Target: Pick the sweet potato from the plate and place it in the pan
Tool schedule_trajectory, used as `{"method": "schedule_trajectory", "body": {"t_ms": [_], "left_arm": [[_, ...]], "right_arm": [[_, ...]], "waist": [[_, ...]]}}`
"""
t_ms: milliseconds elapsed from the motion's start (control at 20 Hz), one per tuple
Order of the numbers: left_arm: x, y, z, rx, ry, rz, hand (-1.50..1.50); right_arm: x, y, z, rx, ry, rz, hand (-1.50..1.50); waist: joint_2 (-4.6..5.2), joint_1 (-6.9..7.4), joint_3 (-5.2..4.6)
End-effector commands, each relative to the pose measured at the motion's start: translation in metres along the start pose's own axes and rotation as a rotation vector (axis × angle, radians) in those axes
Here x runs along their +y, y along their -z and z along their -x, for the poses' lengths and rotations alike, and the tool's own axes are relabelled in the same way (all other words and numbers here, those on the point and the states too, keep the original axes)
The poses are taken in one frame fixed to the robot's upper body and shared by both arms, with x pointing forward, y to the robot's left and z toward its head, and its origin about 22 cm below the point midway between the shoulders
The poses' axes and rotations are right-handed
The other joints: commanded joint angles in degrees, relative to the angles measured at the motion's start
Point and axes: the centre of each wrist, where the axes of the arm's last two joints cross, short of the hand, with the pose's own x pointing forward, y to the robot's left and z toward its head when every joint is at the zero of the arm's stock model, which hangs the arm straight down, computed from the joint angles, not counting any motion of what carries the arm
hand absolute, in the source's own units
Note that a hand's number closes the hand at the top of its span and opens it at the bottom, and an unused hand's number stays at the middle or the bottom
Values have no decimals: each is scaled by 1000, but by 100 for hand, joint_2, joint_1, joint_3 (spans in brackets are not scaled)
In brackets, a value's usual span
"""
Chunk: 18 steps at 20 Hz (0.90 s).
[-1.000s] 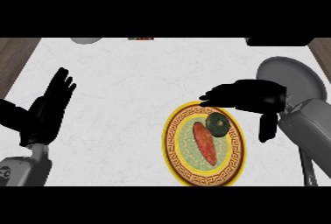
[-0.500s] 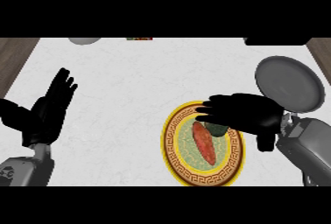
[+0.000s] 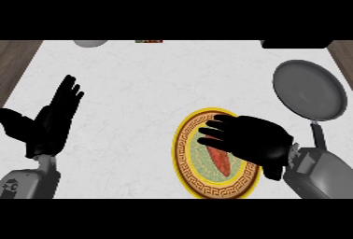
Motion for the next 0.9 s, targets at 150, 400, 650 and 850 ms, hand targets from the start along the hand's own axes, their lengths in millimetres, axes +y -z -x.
{"method": "schedule_trajectory", "body": {"t_ms": [150, 400, 650, 850], "left_arm": [[-5, 6, -9, -7, -8, 20, 0], [-6, -1, -3, -8, 4, 12, 0], [-5, 2, 4, -6, -6, 11, 0], [12, 15, -9, 2, -2, 9, 0]], "right_arm": [[26, 31, 1, 70, -34, -34, -150], [22, 29, -1, 104, -22, -34, -150], [21, 66, 16, 74, -5, -58, -150], [47, 66, -3, 85, -29, -89, -150]], "waist": [[11, 39, 2], [5, 17, 1], [15, 39, 1], [10, 6, 0]]}}
